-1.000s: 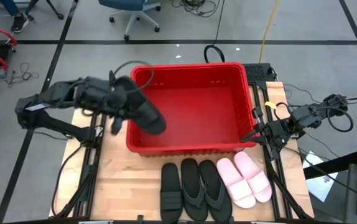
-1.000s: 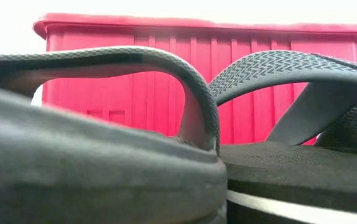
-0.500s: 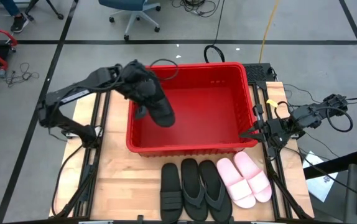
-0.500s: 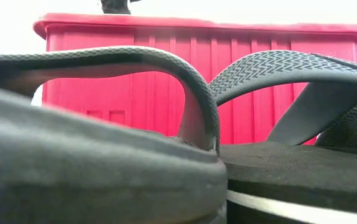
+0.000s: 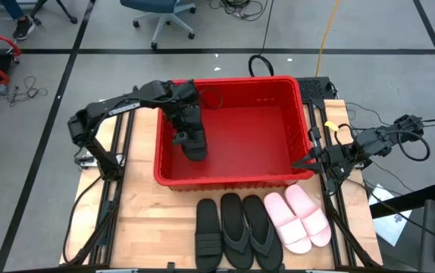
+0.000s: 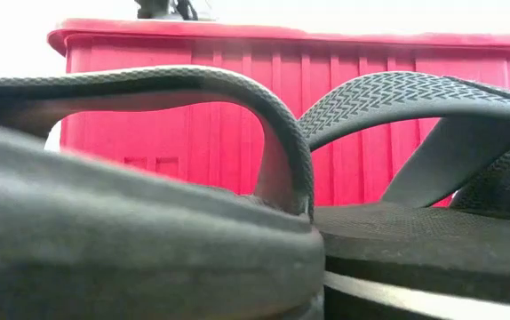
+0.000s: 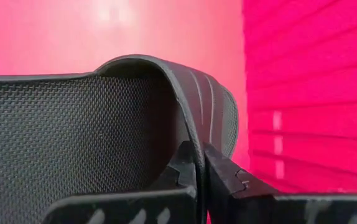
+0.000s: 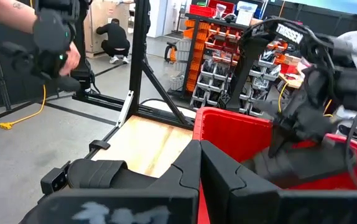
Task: Pick and place slides into bin
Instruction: Put the left black slide into the red container
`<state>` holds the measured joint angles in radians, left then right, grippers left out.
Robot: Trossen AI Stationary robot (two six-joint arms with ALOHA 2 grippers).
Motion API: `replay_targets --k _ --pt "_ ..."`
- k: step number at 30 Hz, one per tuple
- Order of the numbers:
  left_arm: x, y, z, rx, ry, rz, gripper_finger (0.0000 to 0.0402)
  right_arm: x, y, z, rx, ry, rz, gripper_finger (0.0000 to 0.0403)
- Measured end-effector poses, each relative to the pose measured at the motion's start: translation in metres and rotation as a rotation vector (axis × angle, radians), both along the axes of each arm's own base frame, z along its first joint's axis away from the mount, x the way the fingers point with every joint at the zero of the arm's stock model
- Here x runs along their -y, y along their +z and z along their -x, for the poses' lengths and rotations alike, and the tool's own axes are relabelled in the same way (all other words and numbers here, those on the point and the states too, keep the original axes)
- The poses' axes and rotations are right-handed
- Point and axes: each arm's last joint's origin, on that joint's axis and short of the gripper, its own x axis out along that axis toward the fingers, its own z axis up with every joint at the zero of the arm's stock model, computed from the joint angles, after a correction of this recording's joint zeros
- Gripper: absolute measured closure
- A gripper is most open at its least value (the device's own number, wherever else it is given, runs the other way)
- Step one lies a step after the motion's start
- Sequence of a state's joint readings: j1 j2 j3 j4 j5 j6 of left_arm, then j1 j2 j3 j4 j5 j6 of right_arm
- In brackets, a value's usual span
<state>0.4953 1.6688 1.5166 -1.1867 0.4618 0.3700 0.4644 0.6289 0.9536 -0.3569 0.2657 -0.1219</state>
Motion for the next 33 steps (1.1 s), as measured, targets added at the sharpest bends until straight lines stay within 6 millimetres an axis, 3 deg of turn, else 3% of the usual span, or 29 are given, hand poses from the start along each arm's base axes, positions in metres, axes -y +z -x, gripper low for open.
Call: replay_targets --k 8,17,33 --pt "-0.013 -0.041 -0.016 -0.171 -0.002 -0.027 0.0401 0.0 0.0 0.0 0.0 0.0 0.002 0.0403" --pt "-0.022 -0.073 -0.028 -0.275 0.039 0.004 0.0401 0.0 0.0 0.0 0.0 0.001 0.003 0.0403" --pt "-0.029 -0.08 -0.029 -0.32 0.147 -0.018 0.04 0.0 0.0 0.0 0.006 0.004 0.03 0.0403"
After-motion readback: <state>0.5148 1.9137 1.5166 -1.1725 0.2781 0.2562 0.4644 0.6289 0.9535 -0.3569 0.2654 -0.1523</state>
